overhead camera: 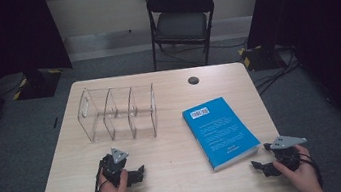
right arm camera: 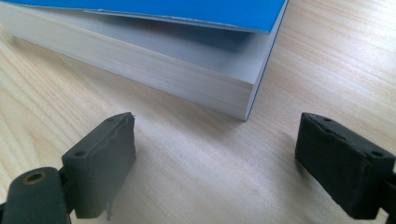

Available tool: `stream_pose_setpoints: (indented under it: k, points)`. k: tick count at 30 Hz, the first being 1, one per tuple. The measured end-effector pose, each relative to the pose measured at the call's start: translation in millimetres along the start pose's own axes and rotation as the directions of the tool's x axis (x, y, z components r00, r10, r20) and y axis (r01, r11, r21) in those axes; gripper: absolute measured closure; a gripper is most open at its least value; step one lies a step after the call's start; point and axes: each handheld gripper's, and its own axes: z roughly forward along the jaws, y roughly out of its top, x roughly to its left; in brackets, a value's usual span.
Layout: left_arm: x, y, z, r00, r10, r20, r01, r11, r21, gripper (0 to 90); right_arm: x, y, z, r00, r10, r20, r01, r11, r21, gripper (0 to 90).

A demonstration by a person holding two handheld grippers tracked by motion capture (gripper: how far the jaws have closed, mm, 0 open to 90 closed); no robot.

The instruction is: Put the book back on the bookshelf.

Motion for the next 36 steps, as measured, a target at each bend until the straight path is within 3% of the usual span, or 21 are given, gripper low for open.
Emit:
stream_pose_setpoints:
  k: [15, 22, 24, 27, 31, 32, 36]
  points:
    - [0.2, 0.5, 1.4, 0.9999, -0.002, 0.013, 0.003, 0.9999, -0.01, 0.0, 0.4, 0.3, 0.7, 1.0, 0.003, 0.005, -0.003, 1.0, -0.001, 10.6]
    - [1.3, 1.0, 1.3, 0.9996, 0.013, 0.023, -0.013, 0.9999, -0.006, 0.0, 0.3, 4.0, 4.2, 0.9995, -0.022, -0.023, 0.022, 1.0, -0.005, 12.2]
    - [1.3, 1.2, 1.1, 0.9993, 0.021, 0.032, -0.021, 0.9998, -0.001, 0.0, -0.2, 4.9, 4.9, 0.9994, -0.023, -0.026, 0.023, 1.0, -0.004, 12.3]
    - [-0.9, 3.0, -0.6, 0.9966, 0.06, 0.057, -0.061, 0.9979, 0.02, 0.4, -2.2, 11.1, 7.2, 0.9979, -0.064, -0.001, 0.064, 0.998, 0.001, 13.4]
    - [-4.6, 4.9, -4.5, 0.994, 0.076, 0.079, -0.077, 0.997, 0.012, 13.5, -2.6, 15.8, 12.1, 0.9969, -0.076, -0.019, 0.077, 0.997, 0.002, 13.8]
    - [-5.2, 5.6, -5.2, 0.994, 0.062, 0.09, -0.064, 0.9977, 0.021, 16.7, -2.4, 16.8, 13.3, 0.9973, -0.071, -0.016, 0.071, 0.997, 0.001, 13.9]
    - [-10.4, 9.0, -6.4, 0.9911, 0.052, 0.123, -0.055, 0.9982, 0.023, 16.4, -6.1, 19.7, 18.3, 0.9984, -0.051, -0.023, 0.051, 0.999, -0.002, 13.2]
